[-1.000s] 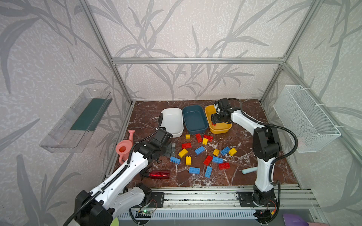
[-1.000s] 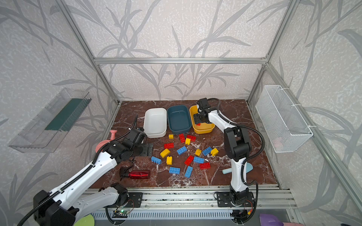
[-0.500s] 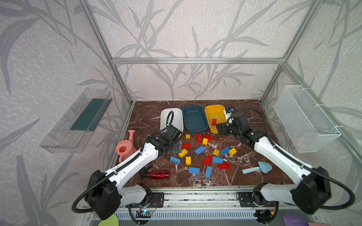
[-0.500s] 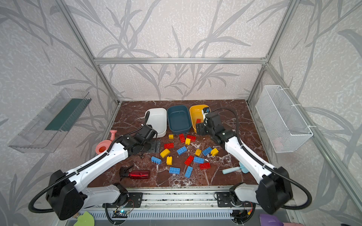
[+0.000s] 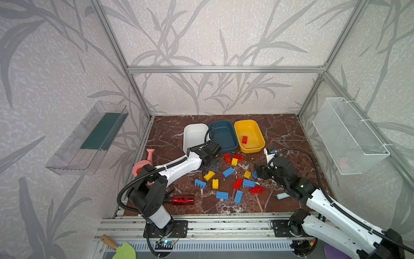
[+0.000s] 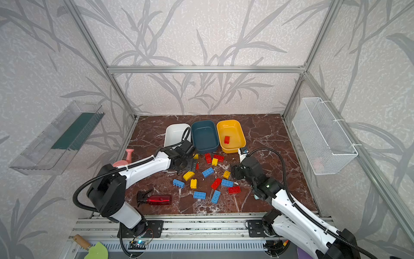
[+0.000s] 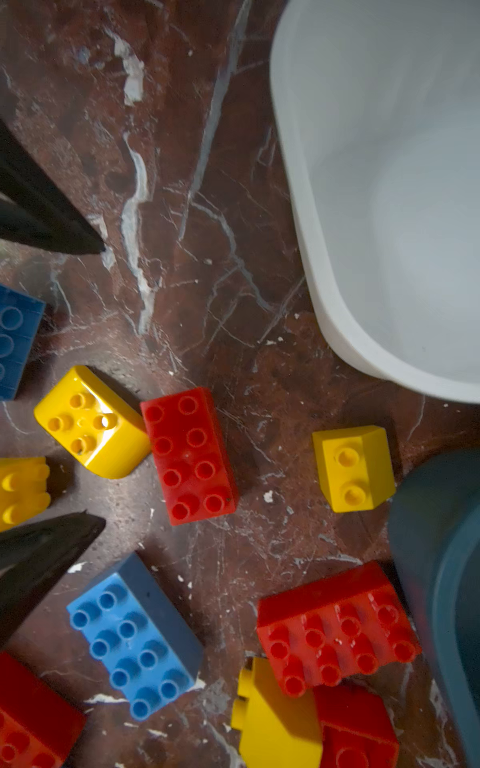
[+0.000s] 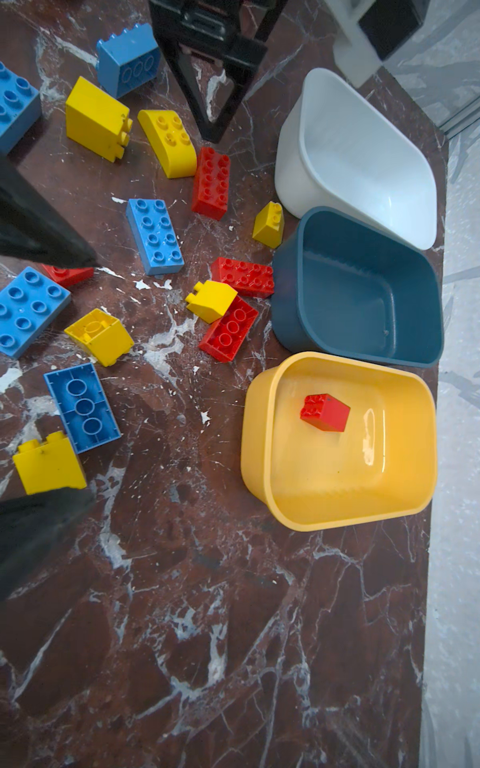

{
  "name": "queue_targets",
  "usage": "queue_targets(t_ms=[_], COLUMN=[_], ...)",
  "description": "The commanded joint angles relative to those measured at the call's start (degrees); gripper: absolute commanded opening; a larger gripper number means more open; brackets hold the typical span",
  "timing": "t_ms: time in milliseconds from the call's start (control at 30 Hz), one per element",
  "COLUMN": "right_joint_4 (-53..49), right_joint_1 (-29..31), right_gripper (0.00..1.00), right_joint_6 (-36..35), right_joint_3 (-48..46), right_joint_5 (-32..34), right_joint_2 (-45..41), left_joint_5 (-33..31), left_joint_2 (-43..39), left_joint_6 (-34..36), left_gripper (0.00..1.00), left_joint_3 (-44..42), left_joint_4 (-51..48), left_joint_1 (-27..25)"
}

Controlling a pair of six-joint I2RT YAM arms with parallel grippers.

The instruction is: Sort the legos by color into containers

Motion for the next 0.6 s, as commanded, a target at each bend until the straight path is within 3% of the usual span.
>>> queue_targets(t_ms=[0,367,567], right_joint_4=[1.2,4.3,5.5], right_joint_1=[1.0,1.8,1.8], right_gripper=[0.84,0.84,0.84], right_joint_6=[2.4,4.5,4.7], right_joint_3=[-1.7,-7.2,-7.8], right_joint_5=[3.3,5.6,4.9], right_joint_2=[-1.1,-3.2,-3.5], left_joint_5=[-1.0,-4.8,-5.5], left_joint_2=[3.2,13.6,16.3], left_joint_6=[-5.8,-14.1,-16.1], left_gripper=[0.97,0.96,0.89], left_joint_3=[2.4,7.3,8.3], left_joint_4=[1.6,1.7,1.0], left_joint_1=[-0.8,-2.8,-2.8])
